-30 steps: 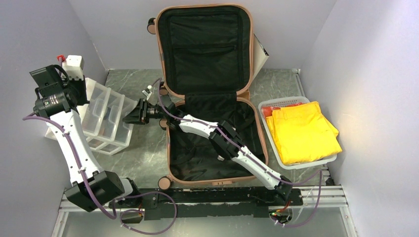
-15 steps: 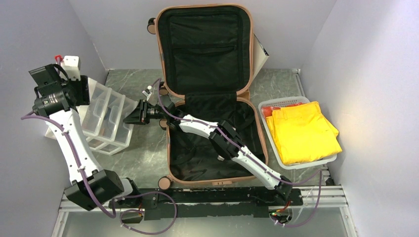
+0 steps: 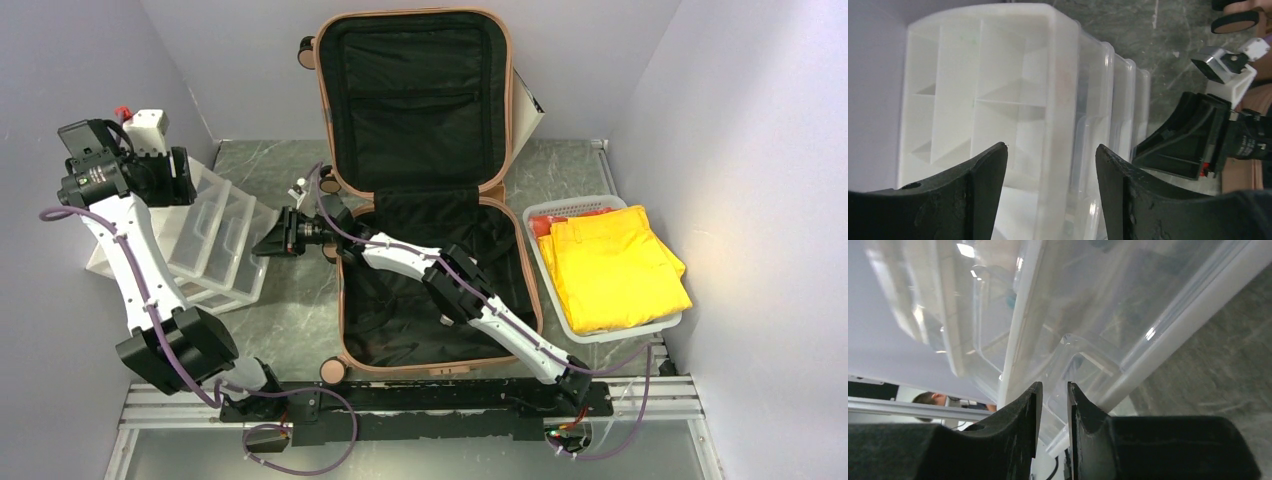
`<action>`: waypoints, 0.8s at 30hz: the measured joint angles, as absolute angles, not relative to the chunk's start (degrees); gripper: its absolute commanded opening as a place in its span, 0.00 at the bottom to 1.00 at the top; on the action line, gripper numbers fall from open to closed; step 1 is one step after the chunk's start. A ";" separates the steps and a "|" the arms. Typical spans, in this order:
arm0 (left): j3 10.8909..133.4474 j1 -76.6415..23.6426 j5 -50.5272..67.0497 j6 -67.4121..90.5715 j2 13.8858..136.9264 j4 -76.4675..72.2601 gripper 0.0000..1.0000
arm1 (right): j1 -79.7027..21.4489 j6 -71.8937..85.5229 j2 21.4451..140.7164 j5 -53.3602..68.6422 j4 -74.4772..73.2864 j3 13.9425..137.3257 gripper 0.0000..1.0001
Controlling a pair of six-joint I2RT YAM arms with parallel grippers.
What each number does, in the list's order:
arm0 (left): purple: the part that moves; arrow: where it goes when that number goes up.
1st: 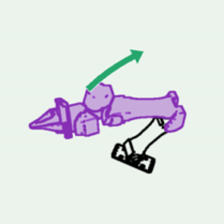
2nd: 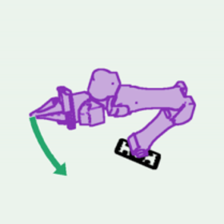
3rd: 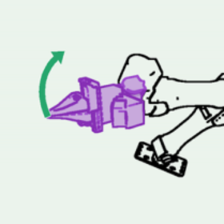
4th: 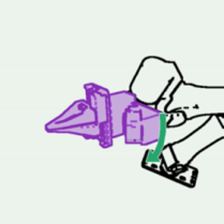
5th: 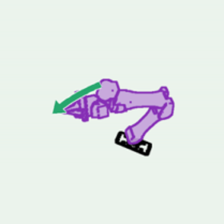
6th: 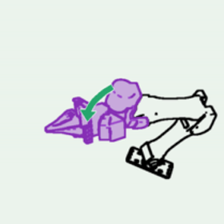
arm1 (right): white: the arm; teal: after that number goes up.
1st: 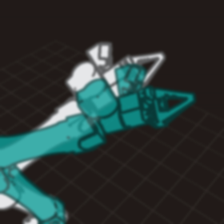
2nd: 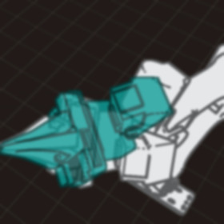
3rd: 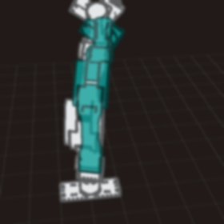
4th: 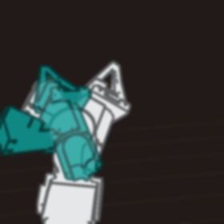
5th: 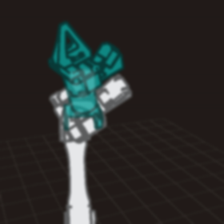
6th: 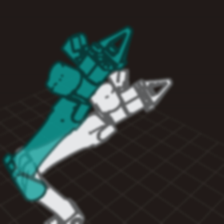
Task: Open, take out, and arrange the luggage
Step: Adjust the storage box at the center of the board.
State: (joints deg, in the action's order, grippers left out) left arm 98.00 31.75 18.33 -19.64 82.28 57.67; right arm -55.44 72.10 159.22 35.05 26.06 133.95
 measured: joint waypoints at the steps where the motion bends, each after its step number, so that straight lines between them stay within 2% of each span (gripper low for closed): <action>1: 97.97 31.97 19.00 -19.64 82.48 58.19 0.68 | -55.48 71.79 159.22 35.00 25.23 133.82 0.29; 5: 97.93 32.80 20.71 -19.57 83.15 58.76 0.68 | -55.66 69.84 159.00 35.11 22.44 133.73 0.29; 7: 97.84 32.95 21.19 -19.55 83.18 58.81 0.64 | -55.66 69.06 158.82 35.16 21.61 133.58 0.29; 11: 97.43 33.04 21.93 -19.49 83.15 58.78 0.46 | -55.66 68.69 158.56 35.11 21.69 133.05 0.26; 14: 95.46 33.04 22.65 -19.77 82.94 58.61 0.40 | -55.68 69.73 158.32 35.14 24.56 131.76 0.24; 20: 91.50 32.88 24.12 -20.64 81.52 56.47 0.19 | -55.83 71.20 158.21 35.05 27.53 130.76 0.19; 24: 89.36 32.93 24.80 -21.23 79.90 55.46 0.09 | -55.83 71.16 158.01 35.18 26.94 130.54 0.17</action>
State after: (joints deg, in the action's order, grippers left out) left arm 89.36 32.93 24.80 -21.23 79.90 55.46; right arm -55.83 71.16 158.01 35.18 26.94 130.54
